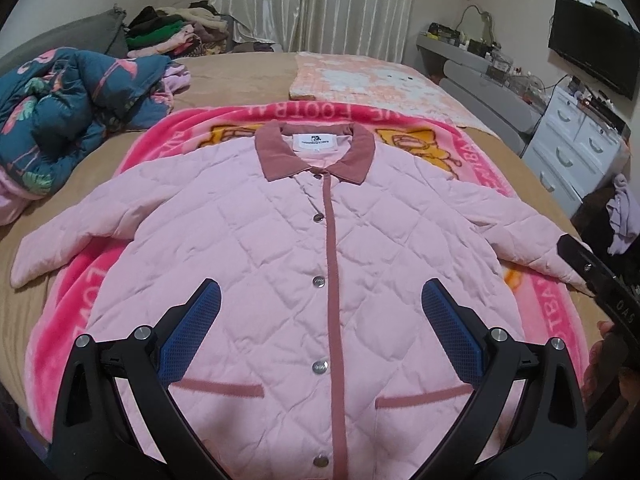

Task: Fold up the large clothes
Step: 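Move the right tool to the jacket's sleeve cuff and close on it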

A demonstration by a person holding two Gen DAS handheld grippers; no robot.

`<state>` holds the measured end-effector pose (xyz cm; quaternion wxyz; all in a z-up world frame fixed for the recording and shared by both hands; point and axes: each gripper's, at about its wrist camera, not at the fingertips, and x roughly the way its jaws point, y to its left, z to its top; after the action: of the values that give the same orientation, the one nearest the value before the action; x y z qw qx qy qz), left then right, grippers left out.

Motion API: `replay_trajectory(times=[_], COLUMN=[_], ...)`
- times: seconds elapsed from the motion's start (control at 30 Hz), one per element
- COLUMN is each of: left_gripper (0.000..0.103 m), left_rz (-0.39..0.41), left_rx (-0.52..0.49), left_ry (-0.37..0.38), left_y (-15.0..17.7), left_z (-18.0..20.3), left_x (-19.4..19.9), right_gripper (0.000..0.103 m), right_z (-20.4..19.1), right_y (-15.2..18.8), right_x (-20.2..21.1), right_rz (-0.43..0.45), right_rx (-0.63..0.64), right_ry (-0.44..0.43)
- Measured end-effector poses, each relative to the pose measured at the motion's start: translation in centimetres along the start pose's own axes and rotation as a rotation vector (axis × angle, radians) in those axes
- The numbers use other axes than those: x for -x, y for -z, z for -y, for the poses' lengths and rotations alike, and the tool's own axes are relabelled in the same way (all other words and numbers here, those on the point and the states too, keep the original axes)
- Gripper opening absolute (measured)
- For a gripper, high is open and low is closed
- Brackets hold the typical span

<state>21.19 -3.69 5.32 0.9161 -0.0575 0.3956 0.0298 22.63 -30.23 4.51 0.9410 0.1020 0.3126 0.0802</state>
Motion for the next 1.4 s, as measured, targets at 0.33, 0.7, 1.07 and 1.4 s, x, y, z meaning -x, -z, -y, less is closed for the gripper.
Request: replay_trajectory(times=[0.33,0.7,1.07,1.4], left_gripper=[0.094,0.094,0.094,0.094], left_rz=[-0.045,-0.099,-0.146,-0.168], left_rx=[-0.031,-0.070,-0.087,-0.106], left_ry=[0.018,0.012,0.028,0.035], left_y=[-1.3,-1.5,-1.1,-1.4], left_z=[2.0,4.7,6.4,7.6], left_x=[-4.0,-7.9,-10.7,-13.1], right_gripper=[0.099,0.099,0.099,0.099], right_z=[5.8,12.9,23.0,31.7], right_y=[-1.0,-0.4,1.1,3.0], right_x=[-2.8,-4.9,-5.0,-5.9], right_rz=[-0.002,-0.047,-0.044,-0.080], right_rx=[-0.111,-0.265,-0.486,-0.756], right_ry=[0.100,0.195,0.334,0.371])
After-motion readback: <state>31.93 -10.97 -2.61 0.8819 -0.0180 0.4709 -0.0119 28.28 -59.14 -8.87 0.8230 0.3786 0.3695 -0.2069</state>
